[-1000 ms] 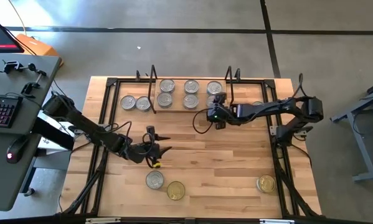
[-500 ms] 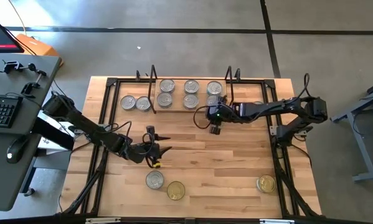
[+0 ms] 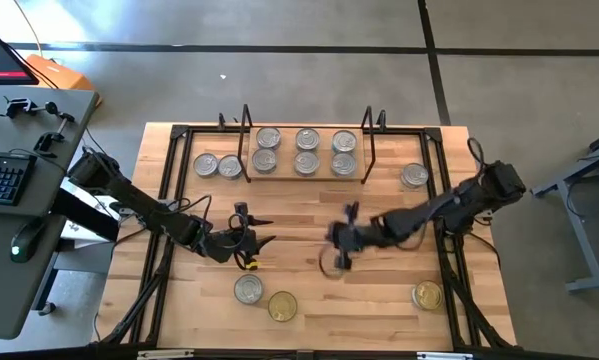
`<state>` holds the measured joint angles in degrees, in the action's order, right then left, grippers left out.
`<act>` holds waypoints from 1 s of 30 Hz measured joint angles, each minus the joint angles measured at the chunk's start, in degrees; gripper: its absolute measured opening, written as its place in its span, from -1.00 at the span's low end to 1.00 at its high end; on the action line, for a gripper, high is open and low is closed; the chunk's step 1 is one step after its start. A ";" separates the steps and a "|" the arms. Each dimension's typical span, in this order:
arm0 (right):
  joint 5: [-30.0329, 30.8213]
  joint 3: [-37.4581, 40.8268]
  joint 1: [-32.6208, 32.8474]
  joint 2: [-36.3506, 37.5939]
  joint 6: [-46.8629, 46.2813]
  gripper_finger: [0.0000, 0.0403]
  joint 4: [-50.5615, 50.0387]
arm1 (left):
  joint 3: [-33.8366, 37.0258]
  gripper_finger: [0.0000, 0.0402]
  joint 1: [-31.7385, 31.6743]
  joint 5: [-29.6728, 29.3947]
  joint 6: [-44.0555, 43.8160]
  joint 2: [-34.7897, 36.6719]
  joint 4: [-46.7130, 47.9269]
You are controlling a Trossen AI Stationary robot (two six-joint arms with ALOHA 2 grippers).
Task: Stack canned seafood by type on shelf
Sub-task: Move the green tuna can to the top
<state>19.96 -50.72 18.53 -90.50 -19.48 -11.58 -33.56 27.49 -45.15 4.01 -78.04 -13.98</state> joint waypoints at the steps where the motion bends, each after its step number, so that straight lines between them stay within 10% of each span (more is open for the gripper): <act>1: 0.10 0.00 2.00 0.04 -4.32 -0.93 -2.83 | 0.00 -0.11 0.00 0.00 -0.33 0.00 0.00; 16: -29.85 -4.04 35.65 3.52 -80.44 -1.00 -38.60 | 0.04 -0.11 -0.48 -5.28 -1.78 1.46 -2.53; 30: -25.69 -0.17 40.64 3.45 -90.03 -1.00 -41.31 | -0.17 -0.11 -1.27 -6.93 -5.56 17.71 14.14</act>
<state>-5.73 -50.89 59.17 -87.05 -109.51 -52.89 -33.74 26.22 -52.07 -1.55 -60.33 0.17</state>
